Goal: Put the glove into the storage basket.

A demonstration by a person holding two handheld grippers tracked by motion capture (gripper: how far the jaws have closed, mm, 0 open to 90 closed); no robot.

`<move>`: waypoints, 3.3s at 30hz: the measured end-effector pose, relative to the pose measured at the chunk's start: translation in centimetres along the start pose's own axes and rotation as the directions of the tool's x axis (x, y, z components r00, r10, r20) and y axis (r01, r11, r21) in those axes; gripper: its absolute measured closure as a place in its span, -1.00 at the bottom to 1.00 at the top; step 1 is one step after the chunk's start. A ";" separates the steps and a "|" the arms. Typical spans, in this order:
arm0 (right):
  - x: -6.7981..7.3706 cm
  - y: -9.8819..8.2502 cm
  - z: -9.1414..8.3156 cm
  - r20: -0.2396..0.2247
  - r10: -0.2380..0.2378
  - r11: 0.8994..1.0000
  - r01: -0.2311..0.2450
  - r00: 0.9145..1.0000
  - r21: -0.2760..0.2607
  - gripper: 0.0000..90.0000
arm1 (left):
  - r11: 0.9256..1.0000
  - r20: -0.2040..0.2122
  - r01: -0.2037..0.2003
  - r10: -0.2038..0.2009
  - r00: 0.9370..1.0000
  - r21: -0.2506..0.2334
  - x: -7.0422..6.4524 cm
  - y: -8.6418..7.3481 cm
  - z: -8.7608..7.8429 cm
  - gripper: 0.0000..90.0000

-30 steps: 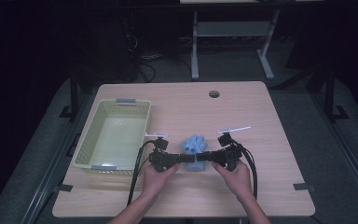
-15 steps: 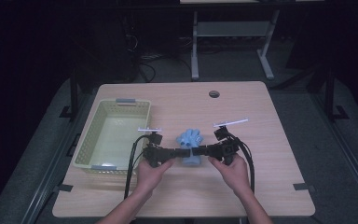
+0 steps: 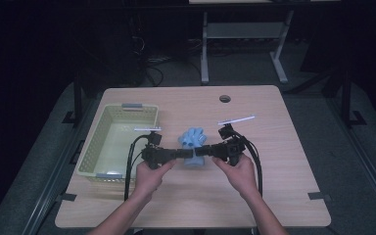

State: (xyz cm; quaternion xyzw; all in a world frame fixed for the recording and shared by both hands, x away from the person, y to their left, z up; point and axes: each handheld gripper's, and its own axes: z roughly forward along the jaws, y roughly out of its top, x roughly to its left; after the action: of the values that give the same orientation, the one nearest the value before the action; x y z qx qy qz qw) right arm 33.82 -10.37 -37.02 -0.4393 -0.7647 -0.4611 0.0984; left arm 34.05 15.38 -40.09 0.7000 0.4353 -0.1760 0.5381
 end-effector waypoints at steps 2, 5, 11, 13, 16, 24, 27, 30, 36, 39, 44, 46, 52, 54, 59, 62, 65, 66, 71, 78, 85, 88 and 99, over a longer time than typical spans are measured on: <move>0.3 0.4 0.1 -0.003 -0.007 1.000 0.007 1.000 -0.008 0.72 | 1.000 0.002 0.001 -0.001 1.000 -0.005 0.0 0.1 -0.3 0.61; 0.5 0.7 0.3 -0.012 -0.013 1.000 0.013 1.000 -0.010 0.72 | 1.000 0.009 0.008 -0.008 1.000 -0.014 0.1 0.4 -0.9 0.62; 1.4 2.0 1.0 -0.029 -0.038 0.999 0.037 0.999 -0.021 0.73 | 0.999 0.040 0.029 -0.028 0.999 -0.024 0.6 1.2 -2.3 0.62; 1.6 2.4 1.3 -0.033 -0.043 0.999 0.042 0.999 -0.022 0.73 | 0.999 0.033 0.031 -0.030 0.999 -0.035 0.8 1.4 -2.9 0.62; 2.0 3.0 1.8 -0.037 -0.051 0.999 0.050 0.998 -0.020 0.73 | 0.999 0.026 0.026 -0.025 0.999 -0.037 0.9 1.7 -3.6 0.63; 2.8 4.1 2.9 -0.059 -0.061 0.998 0.060 0.996 -0.016 0.73 | 0.998 0.025 0.034 -0.033 0.999 -0.059 1.2 2.2 -5.4 0.65; 3.4 4.7 3.6 -0.073 -0.063 0.998 0.062 0.995 -0.018 0.73 | 0.997 0.018 0.038 -0.036 0.999 -0.066 1.3 2.3 -6.4 0.65; 3.6 4.9 3.9 -0.076 -0.067 0.998 0.066 0.995 -0.013 0.73 | 0.997 0.013 0.028 -0.028 1.000 -0.067 1.5 2.3 -6.8 0.65; 4.1 5.4 4.9 -0.089 -0.061 0.998 0.061 0.994 -0.004 0.73 | 0.997 0.006 0.021 -0.021 1.000 -0.073 2.1 2.4 -7.8 0.66; 4.2 5.7 5.5 -0.099 -0.060 0.998 0.061 0.993 0.006 0.73 | 0.997 0.001 0.026 -0.026 1.000 -0.075 2.3 2.4 -8.4 0.67; 4.6 6.1 6.2 -0.101 -0.070 0.997 0.071 0.992 0.006 0.73 | 0.996 0.003 0.039 -0.039 0.999 -0.082 2.7 2.4 -9.1 0.69; 4.7 6.2 6.5 -0.104 -0.071 0.997 0.072 0.992 0.006 0.73 | 0.996 0.000 0.038 -0.038 0.999 -0.083 2.8 2.4 -9.4 0.70; 5.0 6.5 7.4 -0.110 -0.071 0.997 0.072 0.991 0.010 0.73 | 0.995 -0.003 0.049 -0.049 0.999 -0.090 3.3 2.4 -10.3 0.73; 5.2 6.7 7.7 -0.111 -0.073 0.997 0.074 0.991 0.009 0.73 | 0.995 -0.002 0.048 -0.048 0.999 -0.092 3.4 2.4 -10.5 0.73; 5.5 6.8 8.4 -0.119 -0.072 0.997 0.074 0.990 0.010 0.73 | 0.995 -0.022 0.036 -0.039 0.999 -0.089 3.5 2.3 -11.4 0.75; 5.6 6.9 8.6 -0.120 -0.066 0.998 0.068 0.991 0.010 0.73 | 0.996 -0.024 0.032 -0.034 0.999 -0.088 3.7 2.4 -11.6 0.75; 5.8 7.1 9.0 -0.119 -0.071 0.997 0.073 0.990 0.010 0.73 | 0.996 -0.033 0.030 -0.033 0.999 -0.089 3.8 2.5 -12.0 0.76; 6.0 7.3 9.2 -0.121 -0.074 0.997 0.076 0.990 0.015 0.73 | 0.995 -0.036 0.033 -0.036 0.999 -0.089 3.8 2.5 -12.2 0.77; 6.4 7.6 10.0 -0.132 -0.079 0.997 0.082 0.988 0.016 0.73 | 0.995 -0.052 0.025 -0.030 0.998 -0.092 4.0 2.5 -13.3 0.78; 7.1 8.0 11.2 -0.143 -0.086 0.996 0.090 0.986 0.024 0.73 | 0.995 -0.063 0.031 -0.038 0.997 -0.097 4.4 2.4 -14.4 0.79; 7.5 8.3 12.0 -0.154 -0.082 0.996 0.088 0.985 0.029 0.73 | 0.994 -0.071 0.041 -0.048 0.996 -0.100 4.8 2.4 -15.5 0.80; 7.8 8.5 12.6 -0.161 -0.085 0.995 0.091 0.983 0.030 0.73 | 0.994 -0.082 0.044 -0.052 0.995 -0.096 5.0 2.4 -16.0 0.83; 8.0 8.5 14.5 -0.182 -0.070 0.996 0.078 0.981 0.034 0.73 | 0.994 -0.112 0.053 -0.063 0.992 -0.092 6.1 2.1 -17.1 0.85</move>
State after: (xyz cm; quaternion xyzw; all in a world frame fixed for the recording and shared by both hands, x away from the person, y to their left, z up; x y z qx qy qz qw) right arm 39.24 7.40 -35.40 -0.3649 -0.7777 -0.4865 0.1591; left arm 35.30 33.38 -37.02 0.6712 0.4930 -0.1316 0.5377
